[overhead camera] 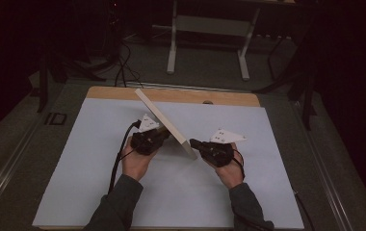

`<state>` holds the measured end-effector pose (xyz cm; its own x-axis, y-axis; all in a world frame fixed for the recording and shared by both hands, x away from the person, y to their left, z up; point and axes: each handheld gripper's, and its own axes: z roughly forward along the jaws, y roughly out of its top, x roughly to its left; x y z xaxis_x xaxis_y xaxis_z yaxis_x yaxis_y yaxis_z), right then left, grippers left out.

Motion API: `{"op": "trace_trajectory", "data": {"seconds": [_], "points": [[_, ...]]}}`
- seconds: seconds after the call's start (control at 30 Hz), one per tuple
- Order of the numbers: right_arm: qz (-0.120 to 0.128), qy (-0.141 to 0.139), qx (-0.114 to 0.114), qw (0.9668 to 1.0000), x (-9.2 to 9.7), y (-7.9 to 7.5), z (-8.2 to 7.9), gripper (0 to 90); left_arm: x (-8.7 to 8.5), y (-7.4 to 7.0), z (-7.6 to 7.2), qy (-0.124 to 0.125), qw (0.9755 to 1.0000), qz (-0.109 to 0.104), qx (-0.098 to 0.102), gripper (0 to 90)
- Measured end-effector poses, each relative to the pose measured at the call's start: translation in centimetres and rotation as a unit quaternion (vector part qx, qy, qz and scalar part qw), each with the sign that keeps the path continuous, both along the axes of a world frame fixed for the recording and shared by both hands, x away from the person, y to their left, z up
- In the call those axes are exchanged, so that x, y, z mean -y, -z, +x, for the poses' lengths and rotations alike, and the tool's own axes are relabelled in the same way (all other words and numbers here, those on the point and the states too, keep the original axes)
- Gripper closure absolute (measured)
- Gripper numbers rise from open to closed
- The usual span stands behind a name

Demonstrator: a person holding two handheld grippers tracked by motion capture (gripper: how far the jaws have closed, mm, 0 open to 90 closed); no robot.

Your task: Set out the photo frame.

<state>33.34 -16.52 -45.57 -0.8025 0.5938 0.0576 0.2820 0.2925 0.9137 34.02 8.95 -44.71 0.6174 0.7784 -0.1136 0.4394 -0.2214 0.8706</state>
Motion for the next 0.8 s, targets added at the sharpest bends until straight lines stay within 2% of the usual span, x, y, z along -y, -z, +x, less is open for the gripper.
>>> {"op": "trace_trajectory", "data": {"seconds": [0.8], "points": [[0.002, -0.016, -0.001, 0.9999, -0.67, 0.03, -0.21, 89.9, 0.43, 0.59, -0.22, 0.002, 0.9999, 0.012, -0.005, 90.0]]}}
